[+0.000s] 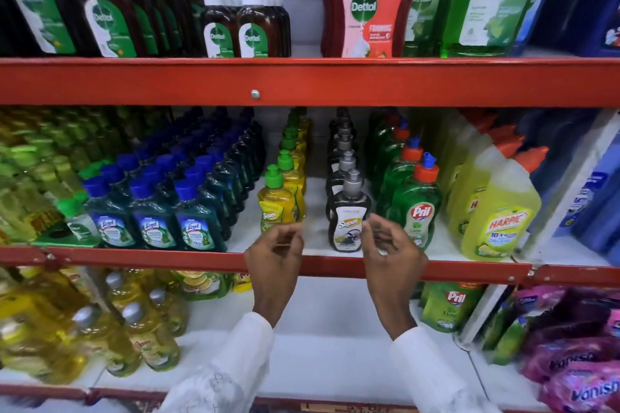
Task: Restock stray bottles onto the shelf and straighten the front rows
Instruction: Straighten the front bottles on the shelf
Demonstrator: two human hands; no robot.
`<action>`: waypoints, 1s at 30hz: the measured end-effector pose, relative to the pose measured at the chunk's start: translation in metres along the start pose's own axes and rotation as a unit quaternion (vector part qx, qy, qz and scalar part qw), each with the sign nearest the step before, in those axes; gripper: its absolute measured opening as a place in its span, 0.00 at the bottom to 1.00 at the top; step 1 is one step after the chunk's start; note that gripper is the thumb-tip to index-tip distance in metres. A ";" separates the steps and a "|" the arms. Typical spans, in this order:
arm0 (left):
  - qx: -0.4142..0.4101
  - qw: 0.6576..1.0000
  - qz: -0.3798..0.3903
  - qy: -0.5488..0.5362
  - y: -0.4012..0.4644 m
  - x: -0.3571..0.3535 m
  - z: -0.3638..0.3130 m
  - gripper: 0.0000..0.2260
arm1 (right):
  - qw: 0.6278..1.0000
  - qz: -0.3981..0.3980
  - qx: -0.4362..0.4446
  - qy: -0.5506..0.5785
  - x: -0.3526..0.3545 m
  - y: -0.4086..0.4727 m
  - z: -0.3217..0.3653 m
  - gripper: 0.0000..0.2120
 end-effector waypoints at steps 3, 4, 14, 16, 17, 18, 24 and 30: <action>-0.001 0.996 -0.085 -0.005 0.008 0.027 0.004 0.09 | 0.994 0.104 0.009 -0.011 -0.033 -0.004 0.009 0.11; 0.015 0.997 -0.074 0.011 0.015 0.034 0.010 0.11 | 0.988 0.155 0.003 -0.026 -0.047 -0.004 0.009 0.12; 0.038 0.977 0.163 0.135 0.051 0.049 0.031 0.14 | 0.935 0.330 -0.009 -0.127 -0.106 0.012 0.001 0.13; 0.033 0.978 0.163 0.126 0.050 0.049 0.034 0.15 | 0.937 0.328 -0.009 -0.122 -0.105 0.011 -0.001 0.13; 0.031 0.978 0.164 0.123 0.049 0.049 0.034 0.16 | 0.938 0.324 -0.008 -0.123 -0.104 0.011 -0.002 0.14; 0.033 0.979 0.165 0.118 0.048 0.049 0.033 0.16 | 0.939 0.319 -0.011 -0.127 -0.103 0.011 -0.002 0.14; 0.037 0.981 0.169 0.089 0.046 0.049 0.029 0.19 | 0.940 0.304 -0.022 -0.152 -0.101 0.009 0.000 0.15; 0.034 0.979 0.178 0.095 0.046 0.050 0.027 0.19 | 0.942 0.301 -0.022 -0.145 -0.101 0.009 0.006 0.15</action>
Point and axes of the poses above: each hand's wrist, its own y-axis towards the middle knuckle, its own x-axis out of the back of the hand, z = x × y, the point moved 2 cm from there along y, towards the middle knuckle, and after that the axes turned 13 degrees about z, right-handed, at the moved point
